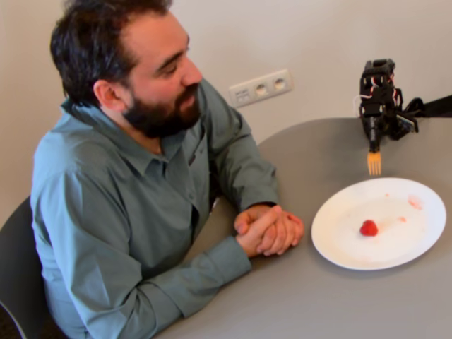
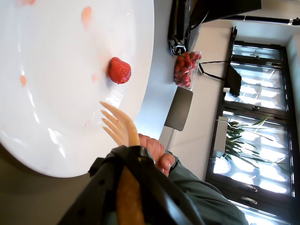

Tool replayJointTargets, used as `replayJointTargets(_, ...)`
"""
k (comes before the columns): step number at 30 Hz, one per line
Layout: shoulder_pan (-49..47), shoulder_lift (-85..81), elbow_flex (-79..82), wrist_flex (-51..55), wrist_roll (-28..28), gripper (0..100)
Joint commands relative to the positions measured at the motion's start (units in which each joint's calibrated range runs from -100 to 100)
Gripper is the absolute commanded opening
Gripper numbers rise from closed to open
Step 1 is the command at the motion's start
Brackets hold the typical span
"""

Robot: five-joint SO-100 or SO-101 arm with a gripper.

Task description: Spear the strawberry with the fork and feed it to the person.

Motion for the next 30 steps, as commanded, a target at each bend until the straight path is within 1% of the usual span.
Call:
replayJointTargets(1,0.4,-0.5,0.1,-0.8,-0.3,2)
replayJointTargets(4,0.4,0.3,-3.3,-1.1,-0.4,2)
replayJointTargets(5,0.4,2.3,-9.2,1.1,-1.1,2)
replayJointTargets(6,0.4,3.9,-10.9,2.1,-2.1,2)
replayJointTargets(10,-0.2,18.0,-20.3,1.5,-3.9,2)
replayJointTargets(11,-0.5,25.0,-26.6,1.5,-4.0,2)
replayJointTargets(12,-1.3,35.8,-36.4,1.7,-3.9,2)
replayJointTargets(13,-1.4,40.5,-40.6,1.8,-3.9,2)
replayJointTargets(14,-1.5,50.3,-48.3,1.6,-4.0,2)
replayJointTargets(17,-1.6,63.5,-58.5,1.4,-4.0,2)
replayJointTargets(20,-2.0,70.2,-63.1,-1.4,-4.0,2)
replayJointTargets(28,-1.9,86.1,-63.7,-14.1,-4.0,2)
replayJointTargets(30,-1.9,88.6,-66.1,-14.3,-4.0,2)
